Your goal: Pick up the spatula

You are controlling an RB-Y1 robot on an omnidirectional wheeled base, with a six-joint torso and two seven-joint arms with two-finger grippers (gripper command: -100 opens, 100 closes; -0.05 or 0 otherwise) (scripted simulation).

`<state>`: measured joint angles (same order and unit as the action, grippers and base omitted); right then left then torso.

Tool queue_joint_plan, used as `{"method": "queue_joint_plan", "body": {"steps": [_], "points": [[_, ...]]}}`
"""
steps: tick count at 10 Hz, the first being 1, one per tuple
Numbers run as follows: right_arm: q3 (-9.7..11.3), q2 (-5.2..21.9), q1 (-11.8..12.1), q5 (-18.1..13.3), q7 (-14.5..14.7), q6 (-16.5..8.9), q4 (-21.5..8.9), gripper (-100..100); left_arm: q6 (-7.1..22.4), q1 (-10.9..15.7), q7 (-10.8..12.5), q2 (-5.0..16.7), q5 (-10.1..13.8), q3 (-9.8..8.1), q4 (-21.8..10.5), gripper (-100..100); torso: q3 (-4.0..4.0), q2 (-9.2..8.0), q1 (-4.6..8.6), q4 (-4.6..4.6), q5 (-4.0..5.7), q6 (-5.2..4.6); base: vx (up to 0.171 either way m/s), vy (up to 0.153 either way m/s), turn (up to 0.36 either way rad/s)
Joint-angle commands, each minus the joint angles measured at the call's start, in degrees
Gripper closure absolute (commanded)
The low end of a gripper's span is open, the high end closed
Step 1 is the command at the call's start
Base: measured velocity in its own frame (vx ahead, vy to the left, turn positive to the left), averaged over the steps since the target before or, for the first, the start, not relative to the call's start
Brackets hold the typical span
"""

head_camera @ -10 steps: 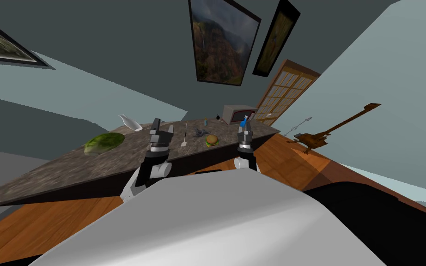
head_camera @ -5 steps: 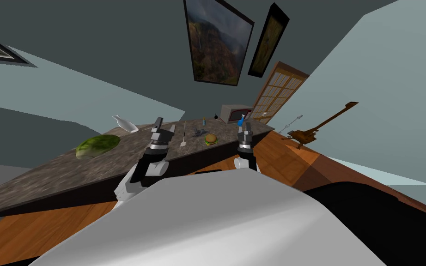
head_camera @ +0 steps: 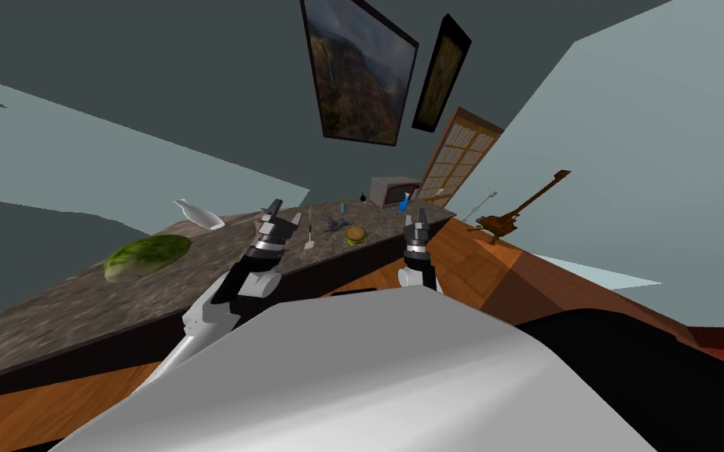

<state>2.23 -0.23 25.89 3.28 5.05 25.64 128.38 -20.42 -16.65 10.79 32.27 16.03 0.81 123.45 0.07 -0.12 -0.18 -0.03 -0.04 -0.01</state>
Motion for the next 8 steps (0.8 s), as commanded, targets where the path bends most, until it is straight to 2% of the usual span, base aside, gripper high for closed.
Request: {"method": "queue_joint_plan", "body": {"steps": [1, 2, 3, 4, 5, 6, 7, 8], "points": [[0.0, 0.0, 0.0, 0.0, 0.0, 0.0, 0.0, 0, 1.0, 0.7, 0.3, 2.9, 1.2, 0.29, -0.4, -100, 0.0, 0.0, 0.0, 0.0, 0.0, 0.0, -0.035, 0.041, -0.078], [0.0, 0.0, 0.0, 0.0, 0.0, 0.0, 0.0, 0, 2.4, 1.4, 0.9, 4.6, 3.7, 0.91, -1.3, -100, -0.01, 0.03, -0.01, 0.0, 0.0, 0.04, -0.034, 0.043, -0.148], [0.0, 0.0, 0.0, 0.0, 0.0, 0.0, 0.0, 0, 2.4, 1.4, 0.9, 6.2, 3.8, 0.91, -1.3, -100, -0.02, 0.03, -0.01, 0.01, -0.01, 0.01, -0.036, 0.041, -0.098], [0.0, 0.0, 0.0, 0.0, 0.0, 0.0, 0.0, 0, 2.4, 1.4, 0.9, 6.9, 3.8, 0.91, -1.3, -100, -0.01, 0.03, -0.01, 0.0, -0.01, 0.04, -0.02, 0.017, 0.011], [0.0, 0.0, 0.0, 0.0, 0.0, 0.0, 0.0, 0, 3.8, 2.0, 1.4, 9.1, 6.4, 1.66, -2.3, -100, -0.03, 0.07, 0.06, 0.01, 0.01, 0.05, -0.029, 0.016, -0.178], [0.0, 0.0, 0.0, 0.0, 0.0, 0.0, 0.0, 0, 3.8, 2.0, 1.4, 10.7, 6.4, 1.66, -2.3, -100, -0.04, 0.06, 0.08, 0.01, 0.02, 0.0, -0.032, 0.027, -0.114], [0.0, 0.0, 0.0, 0.0, 0.0, 0.0, 0.0, 0, 5.2, 2.5, 1.7, 12.4, 8.8, 2.55, -3.3, -100, -0.03, 0.06, 0.06, 0.01, 0.01, 0.04, -0.043, 0.036, -0.181], [0.0, 0.0, 0.0, 0.0, 0.0, 0.0, 0.0, 0, 5.2, 2.5, 1.7, 14.2, 9.0, 2.55, -3.3, -100, -0.01, 0.02, 0.02, 0.0, 0.0, 0.01, -0.036, 0.044, -0.098]]}}
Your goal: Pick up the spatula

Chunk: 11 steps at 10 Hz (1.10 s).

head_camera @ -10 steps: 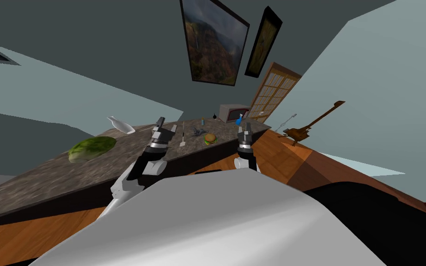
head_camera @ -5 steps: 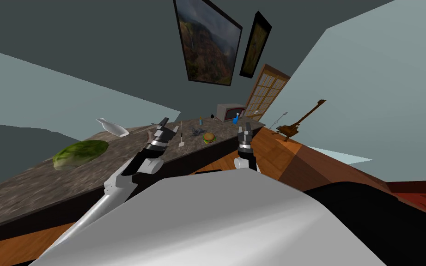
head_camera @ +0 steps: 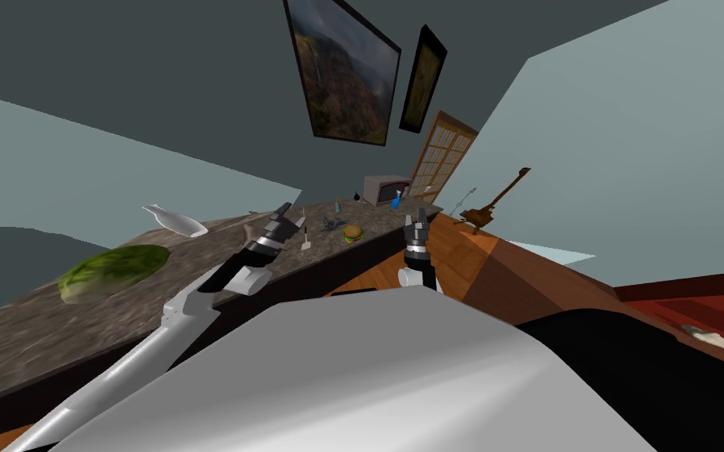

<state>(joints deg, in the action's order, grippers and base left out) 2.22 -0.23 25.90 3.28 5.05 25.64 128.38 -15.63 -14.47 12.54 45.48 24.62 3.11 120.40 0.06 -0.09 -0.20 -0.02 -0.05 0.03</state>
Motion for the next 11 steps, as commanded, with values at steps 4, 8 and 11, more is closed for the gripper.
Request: {"method": "queue_joint_plan", "body": {"steps": [4, 8, 11], "points": [[0.0, 0.0, 0.0, 0.0, 0.0, 0.0, 0.0, 0, 3.4, 1.0, 0.4, 7.4, 5.7, 2.42, -2.4, -100, -0.04, 0.06, 0.05, 0.02, 0.01, 0.0, -0.023, 0.031, -0.12], [0.0, 0.0, 0.0, 0.0, 0.0, 0.0, 0.0, 0, 4.8, 1.2, 0.4, 13.7, 8.5, 3.69, -3.5, -100, -0.04, 0.06, 0.05, 0.02, 0.01, -0.04, -0.028, 0.029, -0.108], [0.0, 0.0, 0.0, 0.0, 0.0, 0.0, 0.0, 0, 7.8, 1.2, 0.2, 19.3, 13.7, 6.56, -6.0, -100, -0.03, 0.05, 0.0, 0.01, -0.01, 0.02, -0.031, 0.039, -0.18]]}}
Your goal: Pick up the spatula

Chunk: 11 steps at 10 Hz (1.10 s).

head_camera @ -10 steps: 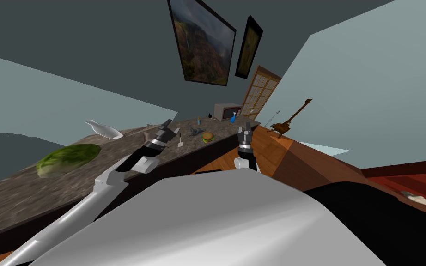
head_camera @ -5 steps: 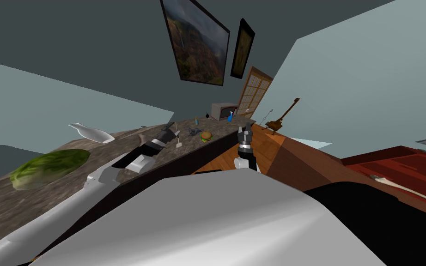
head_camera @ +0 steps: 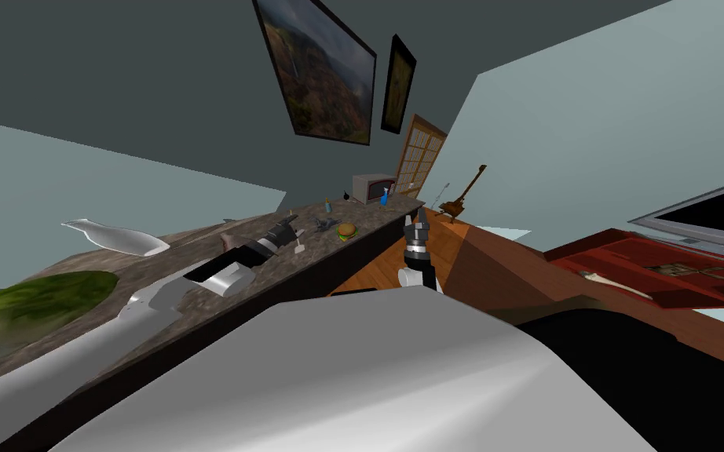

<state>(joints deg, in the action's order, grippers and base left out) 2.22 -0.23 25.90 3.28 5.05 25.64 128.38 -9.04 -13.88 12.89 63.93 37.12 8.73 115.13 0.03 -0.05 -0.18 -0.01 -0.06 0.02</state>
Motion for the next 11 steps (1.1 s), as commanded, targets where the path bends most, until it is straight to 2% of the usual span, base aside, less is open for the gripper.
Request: {"method": "queue_joint_plan", "body": {"steps": [1, 2, 3, 4, 5, 6, 7, 8, 9, 10, 11], "points": [[0.0, 0.0, 0.0, 0.0, 0.0, 0.0, 0.0, 0, 1.2, 0.6, -0.2, 2.9, 1.5, 0.95, -0.7, -100, 0.0, 0.0, 0.0, 0.0, 0.0, 0.0, -0.029, 0.024, -0.119], [0.0, 0.0, 0.0, 0.0, 0.0, 0.0, 0.0, 0, 2.7, 0.5, -0.5, 5.1, 4.0, 2.52, -2.0, -100, 0.0, 0.02, 0.03, -0.01, 0.01, 0.03, -0.03, 0.025, -0.173], [0.0, 0.0, 0.0, 0.0, 0.0, 0.0, 0.0, 0, 2.7, 0.5, -0.5, 7.0, 4.1, 2.52, -2.0, -100, -0.01, 0.03, 0.03, 0.0, 0.01, 0.0, -0.024, 0.028, -0.142], [0.0, 0.0, 0.0, 0.0, 0.0, 0.0, 0.0, 0, 4.1, 0.2, -0.9, 8.7, 6.6, 4.18, -3.2, -100, -0.02, 0.04, 0.03, 0.0, 0.01, 0.03, -0.021, 0.034, -0.226], [0.0, 0.0, 0.0, 0.0, 0.0, 0.0, 0.0, 0, 4.1, 0.2, -0.9, 10.7, 6.8, 4.18, -3.2, -100, -0.03, 0.05, 0.0, 0.01, 0.0, 0.01, -0.021, 0.032, -0.114], [0.0, 0.0, 0.0, 0.0, 0.0, 0.0, 0.0, 0, 5.5, -0.1, -1.5, 12.7, 9.3, 5.92, -4.5, -100, -0.03, 0.06, 0.01, 0.0, 0.0, 0.04, -0.022, 0.028, -0.268], [0.0, 0.0, 0.0, 0.0, 0.0, 0.0, 0.0, 0, 5.5, -0.1, -1.5, 14.4, 9.4, 5.92, -4.5, -100, -0.04, 0.08, 0.02, 0.02, 0.0, -0.01, -0.016, 0.025, -0.116], [0.0, 0.0, 0.0, 0.0, 0.0, 0.0, 0.0, 0, 6.9, -0.6, -2.1, 16.5, 11.9, 7.72, -5.8, -100, -0.04, 0.09, 0.03, 0.01, 0.01, 0.06, -0.009, 0.018, -0.182], [0.0, 0.0, 0.0, 0.0, 0.0, 0.0, 0.0, 0, 6.9, -0.6, -2.1, 17.9, 11.9, 7.72, -5.8, -100, -0.06, 0.11, 0.05, 0.02, 0.01, 0.01, -0.009, 0.018, -0.125], [0.0, 0.0, 0.0, 0.0, 0.0, 0.0, 0.0, 0, 8.2, -1.1, -2.9, 20.0, 14.3, 9.58, -7.1, -100, -0.06, 0.11, 0.06, 0.01, 0.01, 0.05, -0.006, 0.02, -0.217], [0.0, 0.0, 0.0, 0.0, 0.0, 0.0, 0.0, 0, 8.2, -1.1, -2.9, 20.1, 14.3, 9.58, -7.1, -100, -0.07, 0.12, 0.05, 0.03, 0.0, 0.02, -0.007, 0.019, -0.116]]}}
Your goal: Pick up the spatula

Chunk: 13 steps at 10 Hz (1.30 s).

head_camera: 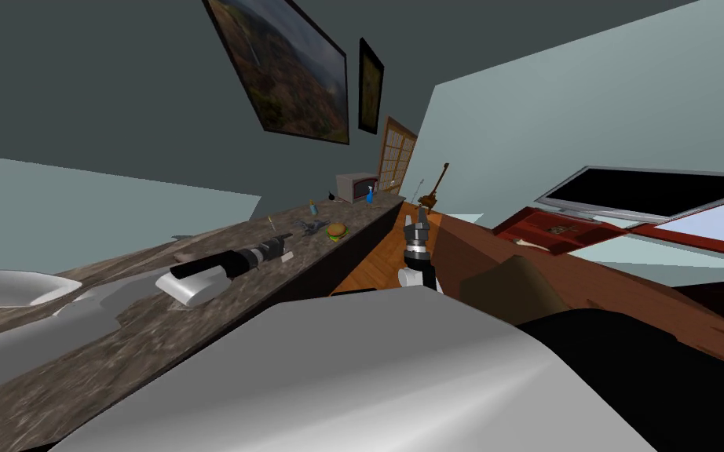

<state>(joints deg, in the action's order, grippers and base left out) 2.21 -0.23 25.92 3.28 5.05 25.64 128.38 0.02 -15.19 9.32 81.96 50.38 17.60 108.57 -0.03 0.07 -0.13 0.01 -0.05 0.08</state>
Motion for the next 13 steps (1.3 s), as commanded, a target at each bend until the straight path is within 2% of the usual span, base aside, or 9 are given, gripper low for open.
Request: {"method": "queue_joint_plan", "body": {"steps": [1, 4, 5, 7, 8, 9, 10, 12, 13], "points": [[0.0, 0.0, 0.0, 0.0, 0.0, 0.0, 0.0, 0, -0.9, 0.2, 0.7, 2.9, 1.0, 0.71, -0.5, -100, 0.0, 0.0, 0.0, 0.0, 0.0, 0.0, -0.003, 0.007, 0.006], [0.0, 0.0, 0.0, 0.0, 0.0, 0.0, 0.0, 0, 1.6, -1.1, -1.0, 7.9, 5.6, 4.57, -3.0, -100, -0.03, 0.04, 0.03, 0.01, 0.01, -0.01, 0.004, 0.011, -0.192], [0.0, 0.0, 0.0, 0.0, 0.0, 0.0, 0.0, 0, 1.6, -1.1, -1.0, 9.2, 5.6, 4.57, -3.0, -100, -0.03, 0.05, 0.03, 0.01, 0.01, -0.03, 0.006, 0.014, -0.118], [0.0, 0.0, 0.0, 0.0, 0.0, 0.0, 0.0, 0, 3.8, -2.8, -3.1, 13.5, 9.7, 8.56, -5.3, -100, -0.05, 0.09, 0.04, 0.02, 0.01, -0.04, 0.021, 0.01, -0.304], [0.0, 0.0, 0.0, 0.0, 0.0, 0.0, 0.0, 0, 3.8, -2.8, -3.1, 14.3, 9.8, 8.56, -5.3, -100, -0.09, 0.15, 0.03, 0.04, 0.01, -0.06, 0.024, 0.015, -0.129], [0.0, 0.0, 0.0, 0.0, 0.0, 0.0, 0.0, 0, 4.7, -3.7, -4.2, 16.2, 11.7, 10.56, -6.3, -100, -0.08, 0.14, 0.03, 0.03, 0.01, 0.01, 0.033, 0.004, -0.183], [0.0, 0.0, 0.0, 0.0, 0.0, 0.0, 0.0, 0, 4.7, -3.7, -4.2, 16.5, 11.7, 10.56, -6.3, -100, -0.1, 0.17, 0.06, 0.04, 0.02, -0.02, 0.028, 0.006, -0.11], [0.0, 0.0, 0.0, 0.0, 0.0, 0.0, 0.0, 0, 6.5, -5.6, -6.6, 20.2, 15.1, 14.49, -8.3, -100, -0.1, 0.18, 0.07, 0.04, 0.01, -0.02, 0.055, -0.002, -0.271], [0.0, 0.0, 0.0, 0.0, 0.0, 0.0, 0.0, 0, 6.5, -5.6, -6.6, 20.2, 15.1, 14.49, -8.3, -100, -0.16, 0.28, 0.1, 0.06, 0.02, -0.04, 0.057, 0.0, -0.127]]}}
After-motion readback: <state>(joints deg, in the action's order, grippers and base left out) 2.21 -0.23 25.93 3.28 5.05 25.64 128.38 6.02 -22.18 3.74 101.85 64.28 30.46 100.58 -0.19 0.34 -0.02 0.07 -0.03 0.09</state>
